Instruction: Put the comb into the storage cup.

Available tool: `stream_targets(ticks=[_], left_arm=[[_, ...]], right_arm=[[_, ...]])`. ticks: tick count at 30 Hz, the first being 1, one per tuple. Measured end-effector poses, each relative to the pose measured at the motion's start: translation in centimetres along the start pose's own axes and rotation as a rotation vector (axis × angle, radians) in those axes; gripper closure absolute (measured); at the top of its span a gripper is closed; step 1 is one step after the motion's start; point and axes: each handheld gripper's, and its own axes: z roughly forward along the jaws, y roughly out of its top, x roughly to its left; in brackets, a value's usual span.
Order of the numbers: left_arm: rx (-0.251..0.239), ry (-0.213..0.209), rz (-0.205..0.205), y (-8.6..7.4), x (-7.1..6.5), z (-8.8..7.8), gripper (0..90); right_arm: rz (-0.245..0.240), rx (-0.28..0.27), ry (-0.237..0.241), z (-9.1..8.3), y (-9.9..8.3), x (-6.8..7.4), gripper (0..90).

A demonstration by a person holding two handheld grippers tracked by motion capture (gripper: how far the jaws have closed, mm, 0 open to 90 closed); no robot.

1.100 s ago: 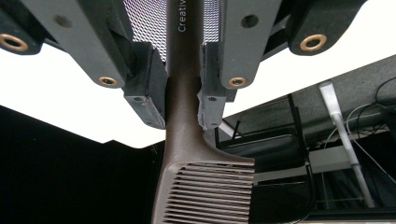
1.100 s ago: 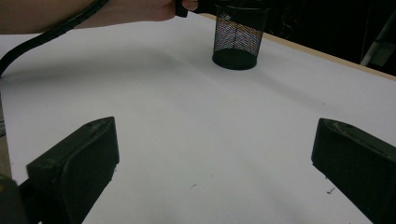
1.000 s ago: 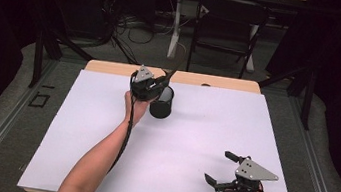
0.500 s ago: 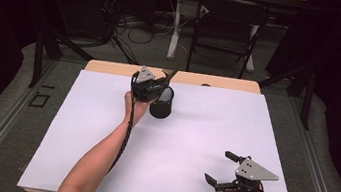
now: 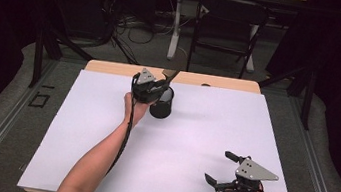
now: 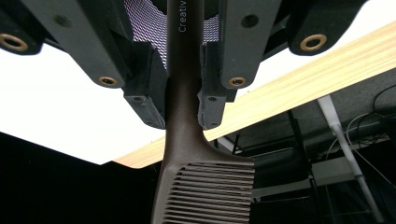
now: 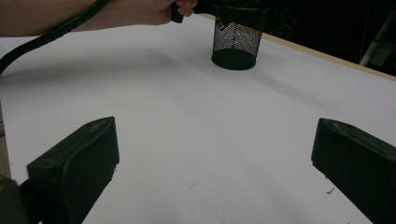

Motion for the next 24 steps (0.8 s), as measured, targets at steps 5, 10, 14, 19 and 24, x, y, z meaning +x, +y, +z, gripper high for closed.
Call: stream_targets(ticks=[5,10,14,19,24], left_arm=[[0.006,-0.003,0.001,-0.08,-0.09,0.06,72.4],[0.02,-0.005,0.01,-0.06,-0.31,0.15,72.4],[0.033,0.0,0.022,-0.12,-0.4,0.23,72.4],[0.054,0.004,0.031,-0.28,-0.43,0.34,72.4],[0.066,0.007,0.027,-0.42,-0.39,0.4,72.4]], right_arm=[[0.001,0.0,0.0,0.02,0.0,0.0,0.4],[0.003,0.001,0.001,0.03,-0.01,0.01,0.4],[0.001,0.0,0.001,0.01,0.0,-0.01,0.4],[0.001,0.0,0.001,0.02,-0.01,-0.01,0.4],[0.003,0.002,0.0,0.04,-0.02,-0.03,0.4]])
